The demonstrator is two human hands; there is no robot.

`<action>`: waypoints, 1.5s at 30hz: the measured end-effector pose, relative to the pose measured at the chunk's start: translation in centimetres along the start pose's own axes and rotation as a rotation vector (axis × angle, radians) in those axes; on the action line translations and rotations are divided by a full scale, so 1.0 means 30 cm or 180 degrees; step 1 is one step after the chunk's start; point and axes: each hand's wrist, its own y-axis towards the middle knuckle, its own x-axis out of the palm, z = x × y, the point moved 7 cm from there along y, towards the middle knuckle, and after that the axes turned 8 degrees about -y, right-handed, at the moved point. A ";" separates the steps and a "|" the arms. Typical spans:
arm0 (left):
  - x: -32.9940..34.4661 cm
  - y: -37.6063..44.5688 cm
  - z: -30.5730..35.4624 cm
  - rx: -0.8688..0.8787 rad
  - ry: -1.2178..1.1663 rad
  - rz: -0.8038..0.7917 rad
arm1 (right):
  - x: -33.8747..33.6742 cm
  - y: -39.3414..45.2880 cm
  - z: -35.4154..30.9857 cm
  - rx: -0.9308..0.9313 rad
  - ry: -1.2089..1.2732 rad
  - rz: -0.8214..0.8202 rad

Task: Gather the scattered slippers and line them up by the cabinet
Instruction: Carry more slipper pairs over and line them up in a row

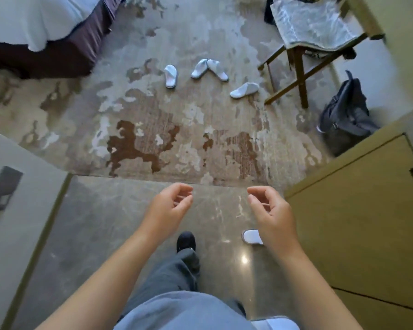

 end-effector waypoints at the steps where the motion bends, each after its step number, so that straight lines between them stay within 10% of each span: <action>1: -0.034 0.096 0.031 0.0080 0.0084 0.0011 | -0.003 0.057 -0.004 0.0071 0.0004 0.0052; 29: -0.793 2.196 0.104 -0.0572 0.0321 0.0718 | 0.589 2.444 -0.692 -0.0435 -0.0265 -0.0601; 45: -0.818 3.550 0.210 -0.0658 0.0314 0.0052 | 0.751 3.435 -0.499 0.0633 -0.0505 -0.0684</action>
